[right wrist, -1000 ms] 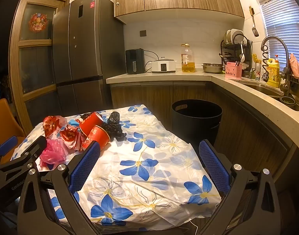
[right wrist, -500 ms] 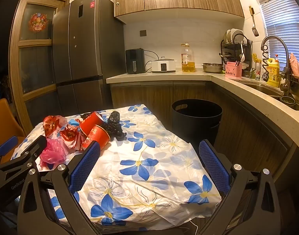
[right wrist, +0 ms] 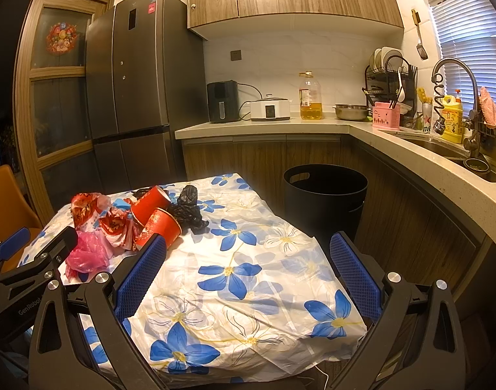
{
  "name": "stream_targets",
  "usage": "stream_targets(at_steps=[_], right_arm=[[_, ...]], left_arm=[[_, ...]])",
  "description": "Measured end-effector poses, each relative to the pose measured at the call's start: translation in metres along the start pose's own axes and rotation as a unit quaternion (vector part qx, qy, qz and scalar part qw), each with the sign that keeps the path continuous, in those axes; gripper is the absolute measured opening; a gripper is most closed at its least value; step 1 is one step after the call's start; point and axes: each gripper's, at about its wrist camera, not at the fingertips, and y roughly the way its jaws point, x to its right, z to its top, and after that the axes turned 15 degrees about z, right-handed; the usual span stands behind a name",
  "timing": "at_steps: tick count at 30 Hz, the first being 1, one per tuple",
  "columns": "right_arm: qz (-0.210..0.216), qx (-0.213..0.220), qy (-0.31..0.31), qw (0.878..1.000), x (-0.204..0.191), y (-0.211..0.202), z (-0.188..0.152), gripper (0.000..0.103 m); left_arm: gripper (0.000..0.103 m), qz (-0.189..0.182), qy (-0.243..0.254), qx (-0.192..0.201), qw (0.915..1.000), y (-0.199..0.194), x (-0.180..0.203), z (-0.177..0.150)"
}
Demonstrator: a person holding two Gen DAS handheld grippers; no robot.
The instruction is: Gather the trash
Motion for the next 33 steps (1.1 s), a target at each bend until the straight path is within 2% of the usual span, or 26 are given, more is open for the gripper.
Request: stream_targets(at_steps=[33], right_arm=[[0.000,0.001,0.001,1.000,0.0009,-0.0008,0.0025,0.098]], left_arm=[[0.097,0.000,-0.001,0.000,1.0000,-0.0014,0.0013,0.0000]])
